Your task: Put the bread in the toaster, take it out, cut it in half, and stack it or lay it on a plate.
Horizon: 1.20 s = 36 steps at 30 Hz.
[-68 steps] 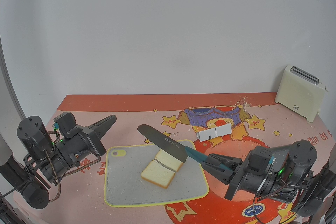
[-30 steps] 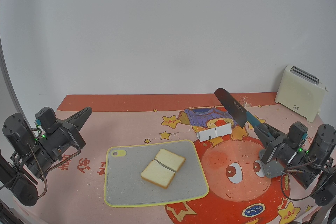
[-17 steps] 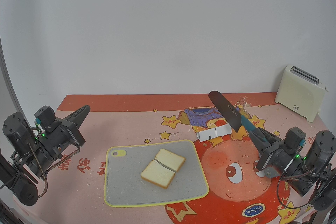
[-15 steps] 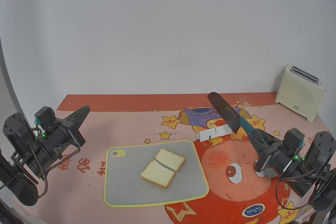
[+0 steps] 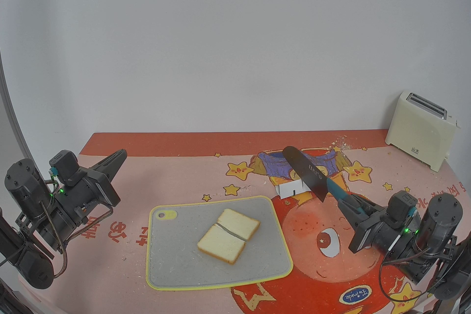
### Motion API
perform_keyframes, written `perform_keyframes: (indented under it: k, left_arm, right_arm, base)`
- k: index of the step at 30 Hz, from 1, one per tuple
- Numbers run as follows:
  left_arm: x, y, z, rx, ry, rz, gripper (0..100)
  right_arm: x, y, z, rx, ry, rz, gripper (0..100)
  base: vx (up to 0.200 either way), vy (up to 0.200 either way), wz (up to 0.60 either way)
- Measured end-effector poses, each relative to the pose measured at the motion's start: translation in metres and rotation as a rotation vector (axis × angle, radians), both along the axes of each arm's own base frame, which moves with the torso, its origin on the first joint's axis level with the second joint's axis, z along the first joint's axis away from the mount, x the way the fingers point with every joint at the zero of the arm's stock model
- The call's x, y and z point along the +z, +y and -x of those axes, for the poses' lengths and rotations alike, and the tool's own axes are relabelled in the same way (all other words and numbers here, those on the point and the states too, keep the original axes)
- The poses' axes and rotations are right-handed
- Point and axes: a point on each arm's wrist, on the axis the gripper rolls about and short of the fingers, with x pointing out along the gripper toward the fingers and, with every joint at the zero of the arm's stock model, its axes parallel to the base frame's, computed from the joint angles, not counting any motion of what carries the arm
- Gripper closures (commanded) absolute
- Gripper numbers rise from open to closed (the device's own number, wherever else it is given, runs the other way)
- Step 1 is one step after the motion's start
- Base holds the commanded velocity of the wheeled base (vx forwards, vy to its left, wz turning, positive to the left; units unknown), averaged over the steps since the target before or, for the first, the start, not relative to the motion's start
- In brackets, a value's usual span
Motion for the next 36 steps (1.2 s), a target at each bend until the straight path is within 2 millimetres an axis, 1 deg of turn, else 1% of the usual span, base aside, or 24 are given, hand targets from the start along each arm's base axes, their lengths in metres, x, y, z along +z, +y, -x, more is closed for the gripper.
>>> perform_keyframes:
  k: [36]
  left_arm:
    - [-0.0017, -0.0004, 0.0013, -0.005, 0.008, -0.004, 100]
  right_arm:
    - [-0.0076, -0.0017, -0.0048, -0.024, 0.027, 0.024, 100]
  base:
    - [0.000, 0.000, 0.00]
